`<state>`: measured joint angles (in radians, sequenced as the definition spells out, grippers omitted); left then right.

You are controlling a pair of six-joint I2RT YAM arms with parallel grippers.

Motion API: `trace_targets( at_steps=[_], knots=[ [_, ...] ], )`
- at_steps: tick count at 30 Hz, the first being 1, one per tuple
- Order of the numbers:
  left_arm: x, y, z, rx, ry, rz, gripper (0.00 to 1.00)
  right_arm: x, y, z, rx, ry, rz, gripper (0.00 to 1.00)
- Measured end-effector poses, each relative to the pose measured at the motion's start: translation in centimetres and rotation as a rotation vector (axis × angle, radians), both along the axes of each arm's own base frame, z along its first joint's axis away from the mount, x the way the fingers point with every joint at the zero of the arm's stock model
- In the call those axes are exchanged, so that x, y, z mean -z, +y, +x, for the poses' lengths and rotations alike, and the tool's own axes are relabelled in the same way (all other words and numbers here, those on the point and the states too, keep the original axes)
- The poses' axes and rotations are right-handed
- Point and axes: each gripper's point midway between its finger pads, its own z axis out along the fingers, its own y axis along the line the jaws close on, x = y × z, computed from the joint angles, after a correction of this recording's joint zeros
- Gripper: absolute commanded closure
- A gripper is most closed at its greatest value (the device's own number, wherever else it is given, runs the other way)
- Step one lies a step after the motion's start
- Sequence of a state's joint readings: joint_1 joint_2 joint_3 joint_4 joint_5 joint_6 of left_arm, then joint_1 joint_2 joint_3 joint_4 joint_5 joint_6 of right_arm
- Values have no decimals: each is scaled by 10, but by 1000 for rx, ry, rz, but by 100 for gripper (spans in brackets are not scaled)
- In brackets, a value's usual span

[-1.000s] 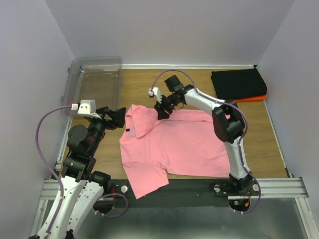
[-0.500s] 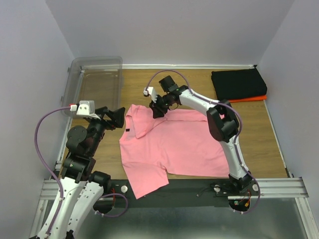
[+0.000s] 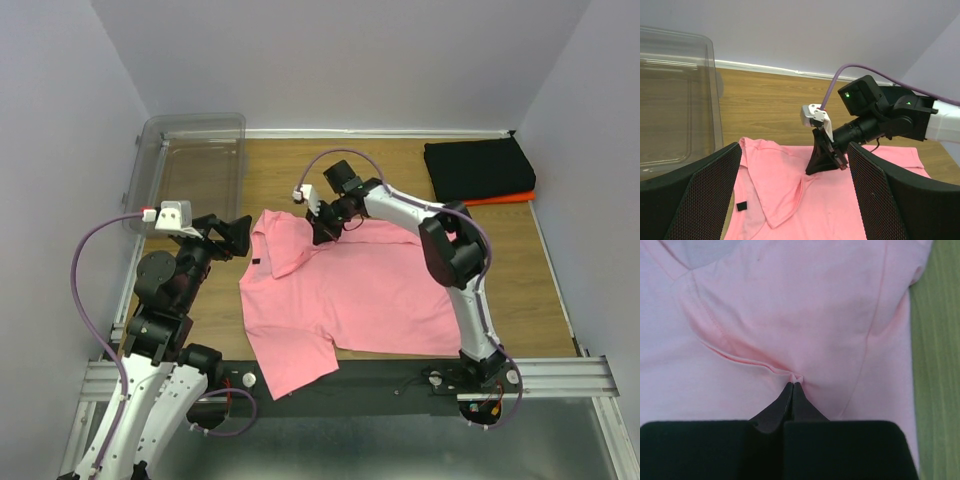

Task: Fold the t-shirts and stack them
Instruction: Fold the tshirt

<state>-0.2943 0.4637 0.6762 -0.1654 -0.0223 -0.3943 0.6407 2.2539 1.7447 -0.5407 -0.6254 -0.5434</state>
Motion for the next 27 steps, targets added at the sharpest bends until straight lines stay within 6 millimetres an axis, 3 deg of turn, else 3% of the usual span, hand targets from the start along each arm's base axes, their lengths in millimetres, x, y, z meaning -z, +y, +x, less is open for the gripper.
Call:
trace_targets(
  at_steps=[4, 7, 10, 14, 16, 19, 21, 23, 25, 27],
  knots=[
    [0, 0, 0, 0, 0, 1, 6, -17, -11, -23, -39, 10, 21, 99],
    [0, 0, 0, 0, 0, 1, 6, -41, -22, -44, -97, -22, 55, 65],
    [1, 0, 1, 0, 2, 2, 6, -55, -33, -60, -148, -59, 66, 59],
    [8, -3, 9, 1, 30, 11, 5, -47, -51, -80, -166, -43, 26, 42],
    [17, -6, 17, 7, 65, 20, 5, -43, -62, -85, -145, -24, -9, 42],
    [43, -16, 38, 22, 159, 37, 7, -51, -80, -78, -32, 7, -20, 43],
    [73, -24, 56, 32, 267, 56, 12, -65, -106, -56, 105, 18, -1, 44],
    [103, -31, 76, 38, 377, 79, 18, -83, -152, -18, 308, 15, 44, 43],
    [137, -39, 98, 45, 503, 110, 21, -96, -231, 20, 578, -22, 91, 43],
    [161, -42, 113, 36, 589, 138, 22, -96, -298, 31, 792, -30, 103, 43]
  ],
)
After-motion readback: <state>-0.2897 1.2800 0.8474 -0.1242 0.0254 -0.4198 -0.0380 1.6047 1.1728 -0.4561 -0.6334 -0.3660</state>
